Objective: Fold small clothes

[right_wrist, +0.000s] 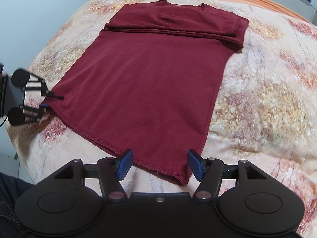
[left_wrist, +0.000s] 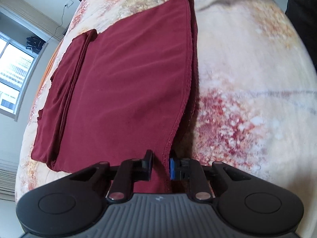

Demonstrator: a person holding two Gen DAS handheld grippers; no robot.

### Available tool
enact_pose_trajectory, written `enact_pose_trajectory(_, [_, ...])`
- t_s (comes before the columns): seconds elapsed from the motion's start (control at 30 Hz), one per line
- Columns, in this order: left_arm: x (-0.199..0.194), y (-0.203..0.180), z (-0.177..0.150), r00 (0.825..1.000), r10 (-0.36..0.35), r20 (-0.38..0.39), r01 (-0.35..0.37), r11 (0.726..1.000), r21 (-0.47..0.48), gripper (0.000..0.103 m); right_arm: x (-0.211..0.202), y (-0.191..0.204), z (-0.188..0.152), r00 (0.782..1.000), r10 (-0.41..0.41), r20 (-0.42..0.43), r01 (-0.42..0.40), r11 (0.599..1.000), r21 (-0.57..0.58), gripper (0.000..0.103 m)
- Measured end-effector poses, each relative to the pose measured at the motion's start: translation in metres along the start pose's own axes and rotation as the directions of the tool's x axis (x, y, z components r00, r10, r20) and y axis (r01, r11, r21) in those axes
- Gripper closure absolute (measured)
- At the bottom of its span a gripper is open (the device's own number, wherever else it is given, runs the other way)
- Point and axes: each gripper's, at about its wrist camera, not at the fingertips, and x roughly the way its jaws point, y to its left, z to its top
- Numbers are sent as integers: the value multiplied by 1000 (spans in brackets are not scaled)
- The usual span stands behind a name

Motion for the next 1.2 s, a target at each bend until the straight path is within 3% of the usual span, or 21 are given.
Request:
enact_pose_trajectory(0.13, [-10, 22, 4, 994, -102, 27, 105, 987, -122, 84, -1, 7, 1, 1000, 0, 1, 0, 998, -57, 39])
enact_pose_trajectory(0.2, [-8, 38, 3, 986, -166, 28, 168, 953, -251, 84, -1, 12, 1, 1000, -1, 2, 2, 996, -95, 39])
enact_pose_trajectory(0.27, [-5, 54, 1, 978, -207, 35, 205, 902, -380, 86, 1, 17, 0, 1000, -3, -3, 3, 991, -134, 39])
enact_pose_trajectory(0.33, [-3, 62, -2, 977, -210, 38, 206, 880, -427, 86, 2, 24, -1, 1000, -11, -4, 10, 983, -182, 39])
enact_pose_trajectory(0.43, [-4, 68, 0, 972, -232, 48, 229, 869, -439, 87, 5, 35, -6, 999, -33, -4, 31, 964, -265, 38])
enact_pose_trajectory(0.53, [-5, 74, 0, 968, -246, 51, 241, 852, -464, 87, 12, 47, -12, 998, -55, -11, 47, 931, -362, 38])
enact_pose_trajectory(0.77, [-3, 90, -10, 957, -277, 92, 273, 740, -615, 87, 36, 70, -23, 993, -116, -12, 89, 819, -566, 40])
enact_pose_trajectory(0.83, [-4, 93, -13, 955, -278, 102, 276, 712, -646, 87, 44, 75, -27, 990, -137, -16, 98, 782, -616, 45])
enact_pose_trajectory(0.9, [-4, 99, -18, 952, -279, 122, 284, 666, -690, 87, 52, 76, -29, 988, -152, -22, 100, 748, -656, 51])
enact_pose_trajectory(1.07, [0, 117, -35, 942, -284, 179, 307, 513, -802, 87, 61, 80, -33, 987, -162, -20, 96, 676, -731, 56])
enact_pose_trajectory(1.2, [3, 126, -49, 937, -272, 220, 318, 402, -859, 87, 60, 79, -32, 986, -166, 0, 111, 657, -746, 62])
